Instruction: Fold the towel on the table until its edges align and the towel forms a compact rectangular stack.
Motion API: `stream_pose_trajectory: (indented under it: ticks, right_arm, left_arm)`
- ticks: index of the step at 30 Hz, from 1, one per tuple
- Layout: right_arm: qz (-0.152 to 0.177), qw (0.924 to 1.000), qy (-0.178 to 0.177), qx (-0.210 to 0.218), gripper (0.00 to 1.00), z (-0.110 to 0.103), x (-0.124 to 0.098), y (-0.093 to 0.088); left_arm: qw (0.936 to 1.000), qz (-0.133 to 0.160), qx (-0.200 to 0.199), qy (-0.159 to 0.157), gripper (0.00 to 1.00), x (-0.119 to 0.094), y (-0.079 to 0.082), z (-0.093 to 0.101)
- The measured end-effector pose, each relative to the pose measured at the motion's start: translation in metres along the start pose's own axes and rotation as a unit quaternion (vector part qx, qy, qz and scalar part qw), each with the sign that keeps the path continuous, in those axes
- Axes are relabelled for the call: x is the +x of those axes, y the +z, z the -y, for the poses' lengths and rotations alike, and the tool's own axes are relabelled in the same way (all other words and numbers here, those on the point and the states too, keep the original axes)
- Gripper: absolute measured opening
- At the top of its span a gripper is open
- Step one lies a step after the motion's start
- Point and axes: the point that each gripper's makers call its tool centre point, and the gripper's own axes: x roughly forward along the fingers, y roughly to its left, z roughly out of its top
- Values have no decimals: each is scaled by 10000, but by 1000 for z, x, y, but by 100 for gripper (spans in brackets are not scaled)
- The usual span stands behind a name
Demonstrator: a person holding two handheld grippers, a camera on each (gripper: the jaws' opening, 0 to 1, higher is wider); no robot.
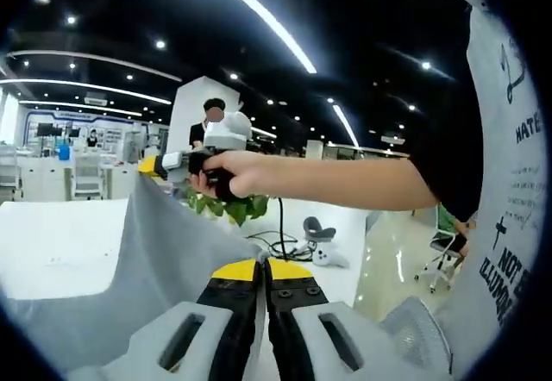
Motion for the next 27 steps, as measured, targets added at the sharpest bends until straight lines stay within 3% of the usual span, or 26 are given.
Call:
stream_pose_trajectory:
  ticks: [12,18,27]
  right_arm:
    - [113,9995,278,49,0,-53,38,10]
    - [5,9990,441,-17,0,-82,56,4]
    - [-69,9975,699,-54,0,-127,87,2]
  left_arm:
    - [9982,339,30,498,2,-54,27,-37]
    - [9958,513,40,753,2,-81,41,-53]
    - [9921,650,46,1071,2,-120,48,-68]
